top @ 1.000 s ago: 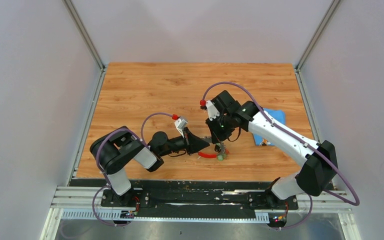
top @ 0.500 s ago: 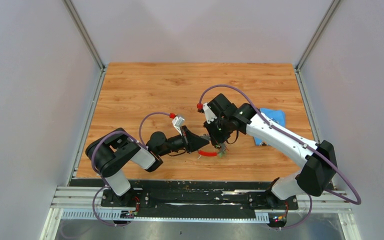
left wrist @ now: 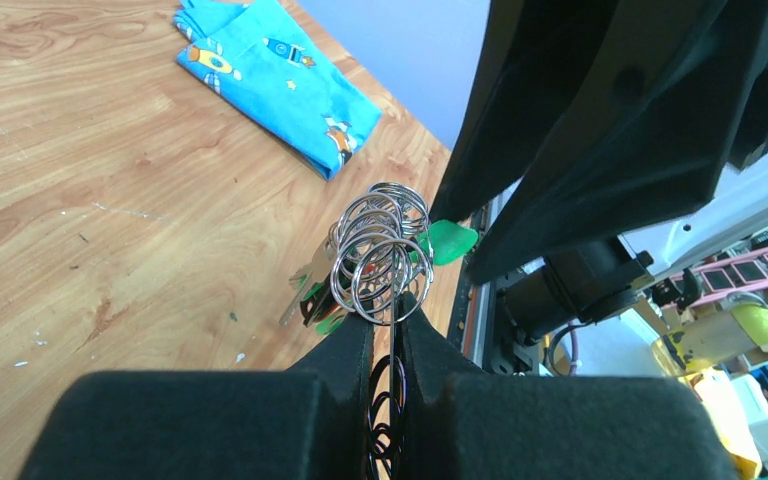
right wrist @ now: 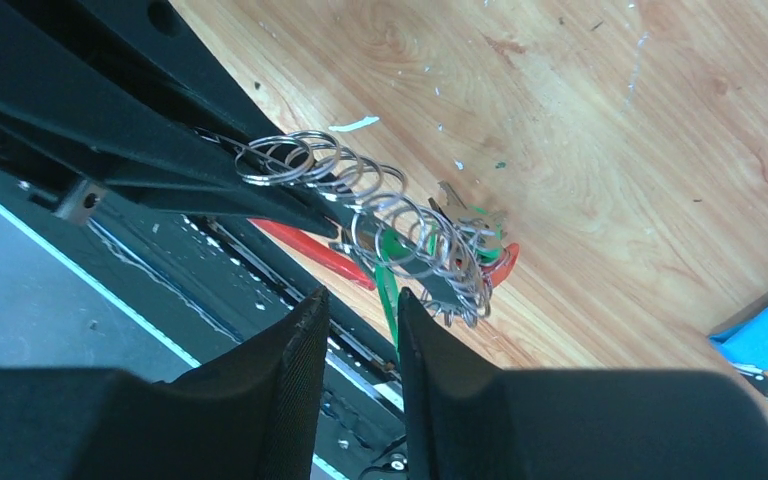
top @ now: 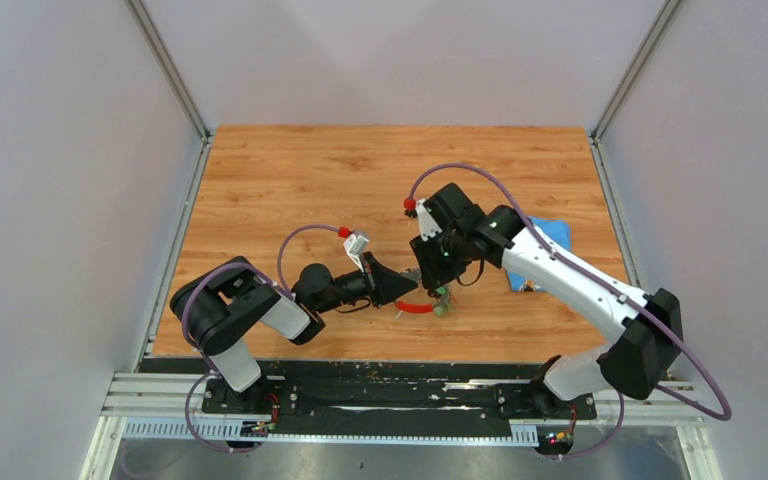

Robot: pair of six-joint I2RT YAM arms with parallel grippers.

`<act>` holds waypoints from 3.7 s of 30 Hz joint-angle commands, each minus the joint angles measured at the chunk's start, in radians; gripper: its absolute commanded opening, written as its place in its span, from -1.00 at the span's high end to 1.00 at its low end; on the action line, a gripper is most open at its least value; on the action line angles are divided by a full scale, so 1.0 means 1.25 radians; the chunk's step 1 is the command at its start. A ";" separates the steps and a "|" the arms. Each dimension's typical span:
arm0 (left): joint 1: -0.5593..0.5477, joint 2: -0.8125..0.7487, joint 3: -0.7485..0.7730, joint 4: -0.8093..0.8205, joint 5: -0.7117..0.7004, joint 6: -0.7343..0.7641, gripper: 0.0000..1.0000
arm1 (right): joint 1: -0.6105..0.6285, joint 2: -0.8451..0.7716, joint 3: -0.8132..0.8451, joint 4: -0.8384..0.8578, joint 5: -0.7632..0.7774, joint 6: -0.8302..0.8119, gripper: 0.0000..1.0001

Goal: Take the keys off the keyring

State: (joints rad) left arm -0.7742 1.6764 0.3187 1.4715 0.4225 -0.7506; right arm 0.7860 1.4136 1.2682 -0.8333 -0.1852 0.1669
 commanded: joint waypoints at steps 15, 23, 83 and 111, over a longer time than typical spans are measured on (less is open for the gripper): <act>0.005 -0.014 0.006 0.045 -0.014 0.060 1.00 | -0.087 -0.148 -0.112 0.135 -0.009 0.437 0.35; -0.008 -0.031 -0.007 0.045 -0.060 0.116 1.00 | -0.117 -0.178 -0.177 0.175 0.011 0.597 0.28; -0.085 -0.042 -0.018 0.052 -0.164 0.260 1.00 | -0.122 -0.239 -0.288 0.278 -0.012 0.934 0.59; -0.086 -0.041 -0.016 0.054 -0.174 0.261 1.00 | -0.116 -0.250 -0.338 0.306 -0.015 0.995 0.48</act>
State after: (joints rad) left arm -0.8742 1.6207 0.2893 1.4612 0.2157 -0.4408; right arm 0.6346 1.1118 0.8448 -0.4381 -0.2268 1.3960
